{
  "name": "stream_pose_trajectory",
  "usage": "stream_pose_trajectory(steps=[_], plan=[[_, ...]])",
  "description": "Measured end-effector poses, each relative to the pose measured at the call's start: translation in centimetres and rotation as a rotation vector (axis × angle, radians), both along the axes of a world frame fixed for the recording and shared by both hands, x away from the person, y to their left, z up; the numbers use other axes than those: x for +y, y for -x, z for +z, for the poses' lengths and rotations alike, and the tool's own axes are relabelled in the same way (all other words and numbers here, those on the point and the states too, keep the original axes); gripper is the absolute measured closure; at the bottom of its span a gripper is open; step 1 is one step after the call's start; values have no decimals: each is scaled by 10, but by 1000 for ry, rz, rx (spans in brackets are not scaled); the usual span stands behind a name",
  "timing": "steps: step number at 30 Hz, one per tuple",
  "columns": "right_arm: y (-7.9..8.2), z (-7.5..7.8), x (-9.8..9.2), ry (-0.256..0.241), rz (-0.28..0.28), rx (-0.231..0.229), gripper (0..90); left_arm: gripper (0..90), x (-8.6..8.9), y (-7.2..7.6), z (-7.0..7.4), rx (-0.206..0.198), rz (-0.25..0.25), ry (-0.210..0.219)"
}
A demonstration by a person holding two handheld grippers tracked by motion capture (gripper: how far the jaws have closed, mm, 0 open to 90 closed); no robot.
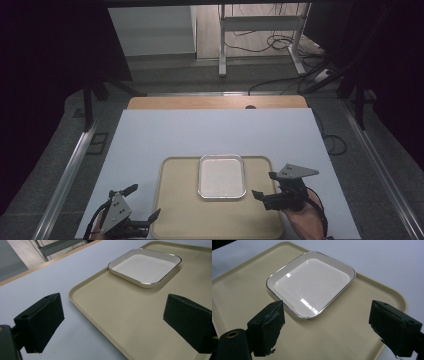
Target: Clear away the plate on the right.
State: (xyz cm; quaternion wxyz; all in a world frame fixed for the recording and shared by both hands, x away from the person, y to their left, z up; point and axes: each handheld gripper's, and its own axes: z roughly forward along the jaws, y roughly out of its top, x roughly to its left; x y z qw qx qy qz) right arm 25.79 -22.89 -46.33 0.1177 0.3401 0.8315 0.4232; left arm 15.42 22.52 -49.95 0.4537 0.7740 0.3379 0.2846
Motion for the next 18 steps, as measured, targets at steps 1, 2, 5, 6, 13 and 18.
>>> stream_pose_trajectory(steps=[1,2,5,6,13,18], plan=[[1,0,-1,-1,1,-4,112,28,0,0,0,0,0,0],[1,0,-3,-1,-2,-5,107,28,0,0,0,0,0,0],[3,0,-7,-2,-5,-10,91,28,0,0,0,0,0,0],[4,0,-8,-2,-8,-10,88,28,0,0,0,0,0,0],[11,2,-21,-11,-32,-29,69,28,0,0,0,0,0,0],[16,4,-30,-14,-51,-44,60,28,0,0,0,0,0,0]])
